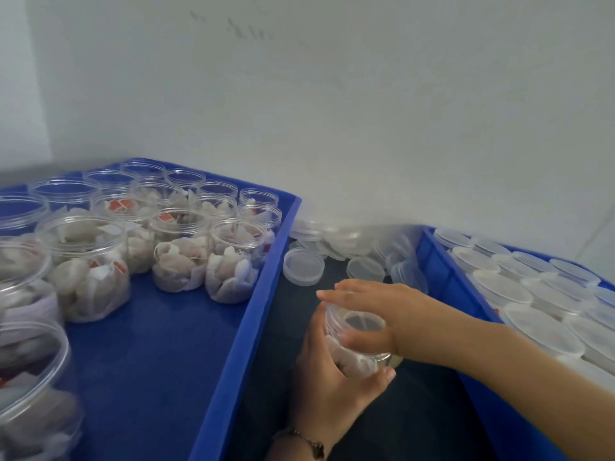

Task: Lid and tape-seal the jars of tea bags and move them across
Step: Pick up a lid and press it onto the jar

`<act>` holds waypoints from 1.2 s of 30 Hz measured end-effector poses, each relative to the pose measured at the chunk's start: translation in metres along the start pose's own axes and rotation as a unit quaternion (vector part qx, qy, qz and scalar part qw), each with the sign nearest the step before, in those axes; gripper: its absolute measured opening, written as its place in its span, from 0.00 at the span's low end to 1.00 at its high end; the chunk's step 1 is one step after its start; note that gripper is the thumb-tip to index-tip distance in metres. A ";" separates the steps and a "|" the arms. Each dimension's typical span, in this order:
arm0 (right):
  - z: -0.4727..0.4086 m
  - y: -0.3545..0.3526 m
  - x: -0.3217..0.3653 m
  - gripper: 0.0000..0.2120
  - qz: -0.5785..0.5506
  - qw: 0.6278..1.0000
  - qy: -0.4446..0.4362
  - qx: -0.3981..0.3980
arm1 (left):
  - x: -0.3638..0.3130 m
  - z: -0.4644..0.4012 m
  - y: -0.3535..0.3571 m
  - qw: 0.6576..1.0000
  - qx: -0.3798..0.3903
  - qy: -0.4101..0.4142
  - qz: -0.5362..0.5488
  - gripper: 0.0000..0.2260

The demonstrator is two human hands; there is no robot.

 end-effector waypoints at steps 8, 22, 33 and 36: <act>0.000 -0.006 0.003 0.27 0.043 0.999 -0.004 -0.022 | -0.004 -0.001 -0.004 1.000 0.001 -0.003 -0.005 0.43; 0.002 0.001 0.007 0.28 0.075 0.997 0.020 -0.001 | -0.007 0.000 -0.006 1.000 0.010 -0.001 -0.016 0.41; 0.006 0.017 0.026 0.30 0.170 0.980 0.073 -0.076 | 0.002 0.000 -0.001 0.996 0.016 -0.066 -0.065 0.45; 0.000 0.025 0.041 0.25 0.187 0.965 0.150 -0.107 | 0.003 0.000 0.000 0.994 0.002 -0.080 -0.080 0.38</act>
Point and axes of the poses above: each hand's wrist, its own z-axis away from the middle knuckle, its own y-axis out of the palm, x = y × z, the point moved 1 cm from there along -z, towards the middle knuckle, and after that the axes turned 7 degrees about y, right-handed, at the moved point
